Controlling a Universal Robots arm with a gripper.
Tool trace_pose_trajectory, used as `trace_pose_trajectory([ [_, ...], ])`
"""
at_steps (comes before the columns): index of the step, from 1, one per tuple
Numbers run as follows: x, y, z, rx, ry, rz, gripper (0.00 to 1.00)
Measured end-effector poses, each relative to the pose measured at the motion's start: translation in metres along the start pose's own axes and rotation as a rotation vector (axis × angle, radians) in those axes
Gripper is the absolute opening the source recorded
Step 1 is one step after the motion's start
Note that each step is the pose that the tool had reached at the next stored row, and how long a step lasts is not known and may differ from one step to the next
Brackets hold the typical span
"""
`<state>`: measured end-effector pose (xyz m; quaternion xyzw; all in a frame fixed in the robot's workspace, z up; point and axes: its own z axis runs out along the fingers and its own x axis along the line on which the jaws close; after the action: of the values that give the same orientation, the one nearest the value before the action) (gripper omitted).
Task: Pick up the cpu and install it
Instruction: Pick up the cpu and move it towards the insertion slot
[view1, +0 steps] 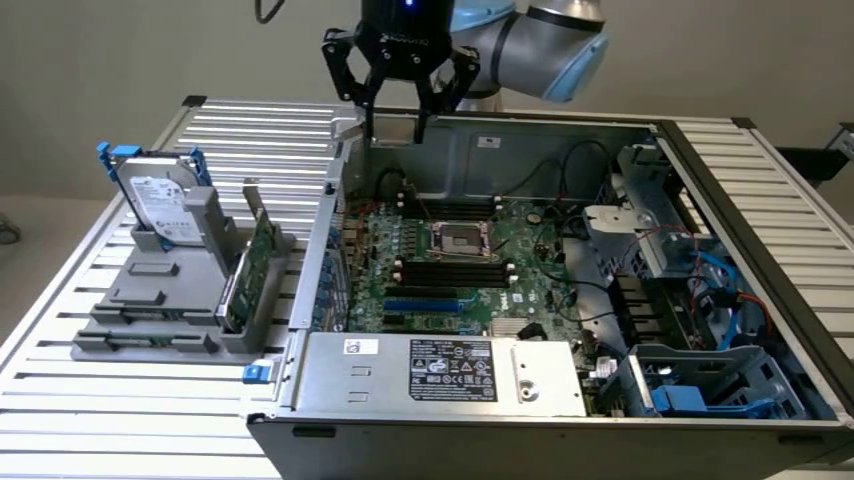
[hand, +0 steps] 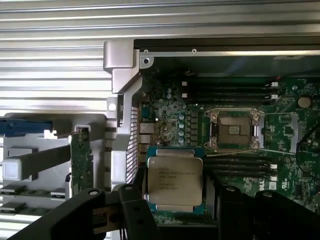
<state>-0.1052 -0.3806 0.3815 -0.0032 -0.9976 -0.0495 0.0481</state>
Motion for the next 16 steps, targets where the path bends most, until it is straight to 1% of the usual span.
trace_pose_trajectory([
  [16, -0.074, 0.0322, 0.0253, -0.0001, 0.0, 0.0, 0.55],
])
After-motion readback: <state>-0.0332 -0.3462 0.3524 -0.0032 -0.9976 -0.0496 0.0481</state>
